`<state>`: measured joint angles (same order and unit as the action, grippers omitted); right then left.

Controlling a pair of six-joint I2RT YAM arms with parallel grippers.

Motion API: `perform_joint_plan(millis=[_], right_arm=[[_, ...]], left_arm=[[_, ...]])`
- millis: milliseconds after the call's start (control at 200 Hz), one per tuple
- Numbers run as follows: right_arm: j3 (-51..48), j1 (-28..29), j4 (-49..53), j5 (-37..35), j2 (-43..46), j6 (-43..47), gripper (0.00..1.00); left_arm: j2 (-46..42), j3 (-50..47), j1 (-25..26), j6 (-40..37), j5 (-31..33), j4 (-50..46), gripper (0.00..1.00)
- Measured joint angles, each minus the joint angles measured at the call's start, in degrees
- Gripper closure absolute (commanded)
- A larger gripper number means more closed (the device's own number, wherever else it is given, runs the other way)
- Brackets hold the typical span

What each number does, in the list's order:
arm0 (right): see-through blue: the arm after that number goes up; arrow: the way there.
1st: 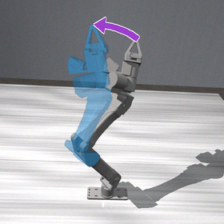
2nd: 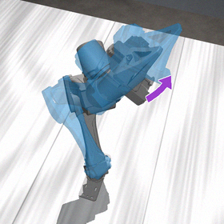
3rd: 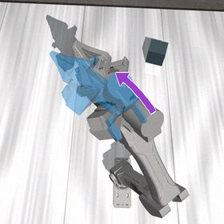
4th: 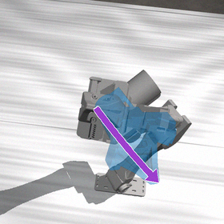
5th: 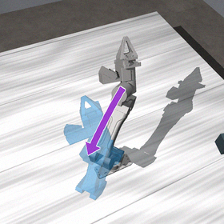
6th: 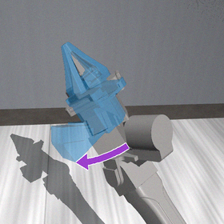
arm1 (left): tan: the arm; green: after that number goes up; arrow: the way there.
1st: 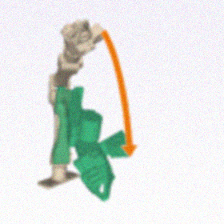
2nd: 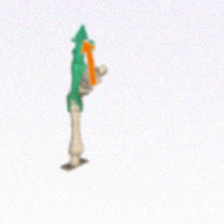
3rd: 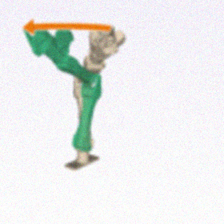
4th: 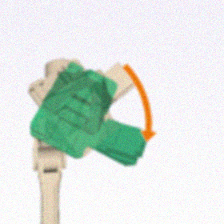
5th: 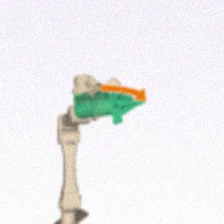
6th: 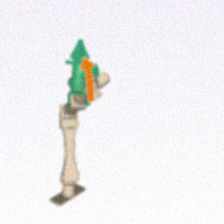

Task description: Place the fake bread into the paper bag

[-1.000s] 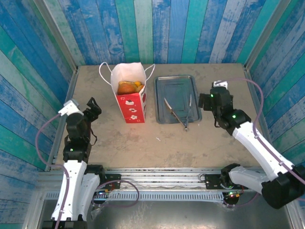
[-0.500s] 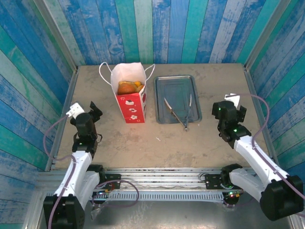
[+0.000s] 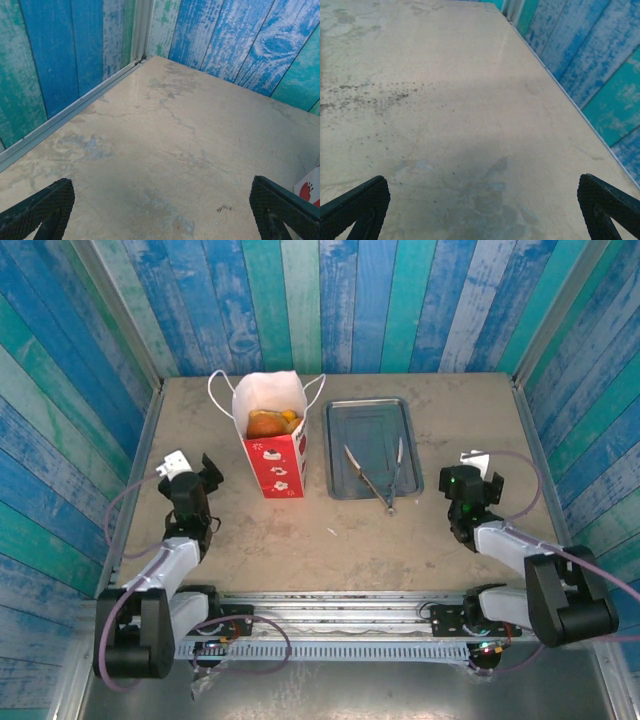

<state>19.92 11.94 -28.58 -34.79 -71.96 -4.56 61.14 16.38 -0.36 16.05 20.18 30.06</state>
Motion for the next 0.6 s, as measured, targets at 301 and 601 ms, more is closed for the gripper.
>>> perform_joint_plan(millis=[301,601], right_arm=[[0.11,-0.2,-17.7,5.25,-10.69,5.33,0.0],[0.79,-4.35,-23.06,14.25,-15.91,6.36,0.0]], left_arm=[[13.38,-4.68,0.0,-6.45,-4.57,20.79,0.06],[23.08,-5.09,0.0,-10.47,-10.75,33.22,0.06]])
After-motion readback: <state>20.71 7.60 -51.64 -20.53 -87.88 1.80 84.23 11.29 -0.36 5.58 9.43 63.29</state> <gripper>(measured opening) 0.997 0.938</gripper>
